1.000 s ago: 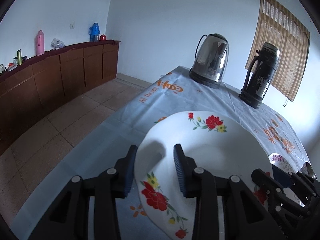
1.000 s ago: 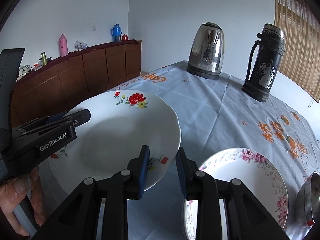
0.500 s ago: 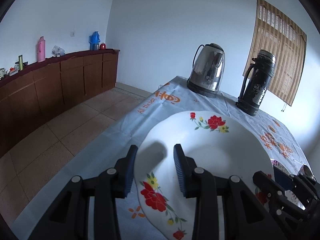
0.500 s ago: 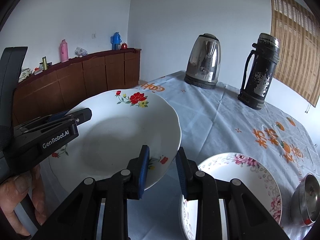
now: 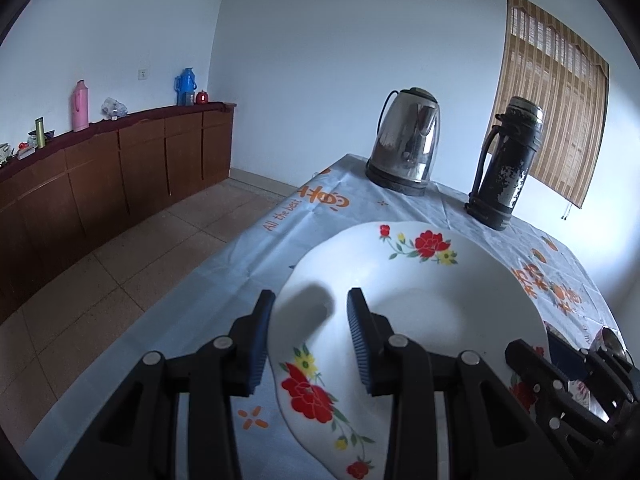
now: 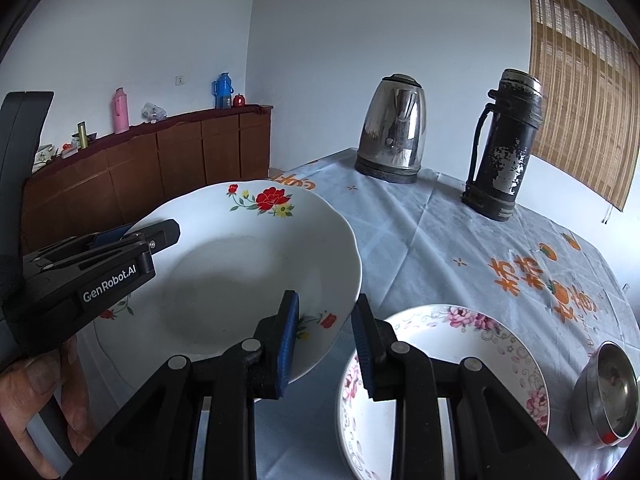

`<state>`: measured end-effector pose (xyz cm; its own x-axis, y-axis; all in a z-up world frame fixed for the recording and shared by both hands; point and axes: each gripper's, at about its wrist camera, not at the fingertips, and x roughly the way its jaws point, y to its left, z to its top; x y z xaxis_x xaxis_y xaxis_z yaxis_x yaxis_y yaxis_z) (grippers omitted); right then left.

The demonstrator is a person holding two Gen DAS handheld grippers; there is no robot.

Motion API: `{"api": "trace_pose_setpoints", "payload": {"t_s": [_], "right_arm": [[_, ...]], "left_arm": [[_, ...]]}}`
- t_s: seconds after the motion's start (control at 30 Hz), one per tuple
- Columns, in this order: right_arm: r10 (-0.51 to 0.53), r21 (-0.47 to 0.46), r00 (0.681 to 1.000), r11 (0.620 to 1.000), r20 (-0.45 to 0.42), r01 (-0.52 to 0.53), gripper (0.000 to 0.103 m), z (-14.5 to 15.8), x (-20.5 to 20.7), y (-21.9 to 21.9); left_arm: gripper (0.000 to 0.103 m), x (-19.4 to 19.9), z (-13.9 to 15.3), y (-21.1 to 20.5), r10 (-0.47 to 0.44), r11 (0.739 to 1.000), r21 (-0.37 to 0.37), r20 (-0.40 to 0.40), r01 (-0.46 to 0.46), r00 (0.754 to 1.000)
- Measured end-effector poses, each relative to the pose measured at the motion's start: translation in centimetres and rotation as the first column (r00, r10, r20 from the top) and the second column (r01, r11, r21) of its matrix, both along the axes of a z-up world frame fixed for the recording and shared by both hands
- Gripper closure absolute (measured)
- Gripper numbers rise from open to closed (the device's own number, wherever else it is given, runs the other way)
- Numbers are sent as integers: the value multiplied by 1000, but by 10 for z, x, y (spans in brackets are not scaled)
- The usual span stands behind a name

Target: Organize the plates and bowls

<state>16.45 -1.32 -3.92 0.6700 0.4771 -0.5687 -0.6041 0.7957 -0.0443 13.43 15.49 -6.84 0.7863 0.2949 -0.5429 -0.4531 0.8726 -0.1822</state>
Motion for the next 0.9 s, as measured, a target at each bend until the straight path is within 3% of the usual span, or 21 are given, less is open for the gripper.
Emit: {"api": "trace_pose_setpoints", "payload": {"t_s": [0.9], "right_arm": [[-165, 93, 986, 982, -19, 166, 74, 3, 7, -103]], "left_arm": [[69, 21, 24, -99, -165, 984, 70, -5, 165, 986]]}}
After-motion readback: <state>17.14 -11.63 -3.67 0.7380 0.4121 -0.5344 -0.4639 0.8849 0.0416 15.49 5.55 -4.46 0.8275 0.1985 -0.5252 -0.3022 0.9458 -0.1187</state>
